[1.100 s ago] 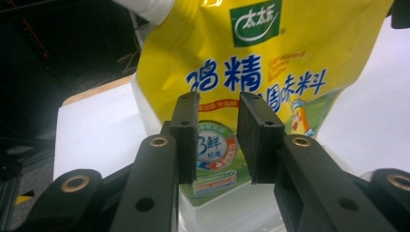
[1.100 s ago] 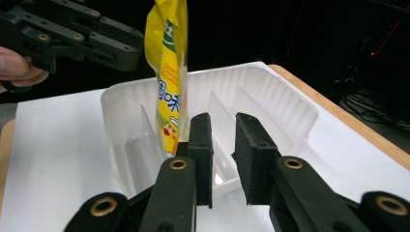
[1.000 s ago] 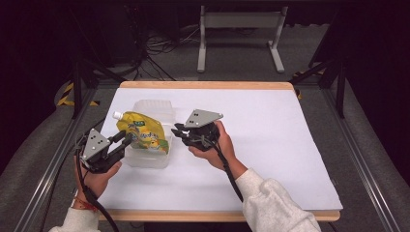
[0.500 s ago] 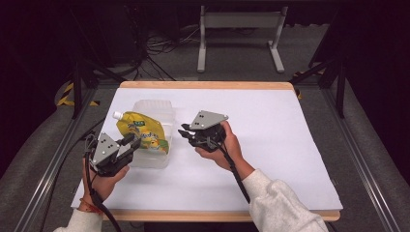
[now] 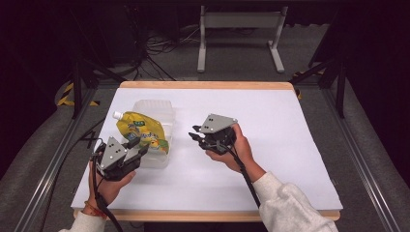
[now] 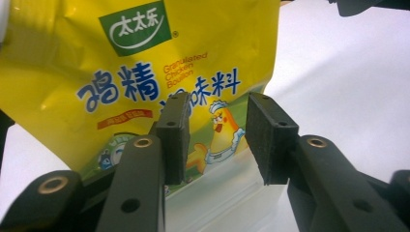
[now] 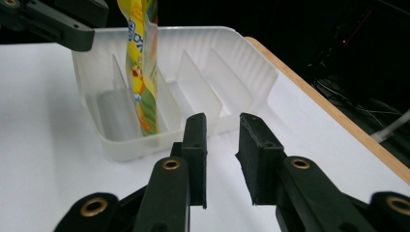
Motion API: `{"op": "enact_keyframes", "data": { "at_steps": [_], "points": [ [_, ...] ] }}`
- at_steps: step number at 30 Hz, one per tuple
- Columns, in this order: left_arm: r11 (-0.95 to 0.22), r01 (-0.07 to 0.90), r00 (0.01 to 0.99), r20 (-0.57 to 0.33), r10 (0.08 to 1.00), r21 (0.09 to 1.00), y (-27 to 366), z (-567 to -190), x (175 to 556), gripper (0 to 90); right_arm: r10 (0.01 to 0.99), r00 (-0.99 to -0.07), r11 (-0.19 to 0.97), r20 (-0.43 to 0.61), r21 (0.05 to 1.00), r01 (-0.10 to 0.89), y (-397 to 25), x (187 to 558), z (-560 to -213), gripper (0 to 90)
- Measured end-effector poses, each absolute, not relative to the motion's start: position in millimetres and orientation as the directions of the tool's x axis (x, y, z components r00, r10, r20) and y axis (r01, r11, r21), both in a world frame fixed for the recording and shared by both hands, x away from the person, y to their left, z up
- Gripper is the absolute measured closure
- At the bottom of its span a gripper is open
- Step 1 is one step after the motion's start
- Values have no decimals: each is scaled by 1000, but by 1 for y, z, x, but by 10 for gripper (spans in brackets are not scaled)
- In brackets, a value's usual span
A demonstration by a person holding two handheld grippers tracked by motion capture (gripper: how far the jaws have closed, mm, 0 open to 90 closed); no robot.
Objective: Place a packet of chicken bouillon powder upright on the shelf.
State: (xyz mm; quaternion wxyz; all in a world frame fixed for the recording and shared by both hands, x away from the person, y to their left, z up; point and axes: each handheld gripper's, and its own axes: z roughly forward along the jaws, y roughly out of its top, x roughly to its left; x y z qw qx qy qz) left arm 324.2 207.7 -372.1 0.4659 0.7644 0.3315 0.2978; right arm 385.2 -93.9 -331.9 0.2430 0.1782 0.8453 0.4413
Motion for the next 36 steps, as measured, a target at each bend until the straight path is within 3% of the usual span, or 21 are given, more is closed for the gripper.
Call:
{"op": "enact_keyframes", "data": {
  "at_steps": [11,19,36],
  "points": [
    [-371,235,633,148,760,898,193,-377,315,484,511,-811,601,-285,793,100,-119,380,-338,700],
    [-417,232,660,173,731,879,180,-385,309,350,530,-792,619,-302,776,119,-140,376,-344,647],
    [-479,236,711,186,678,845,159,-402,306,271,577,-759,639,-302,745,189,-180,372,-369,507]
  ]
}}
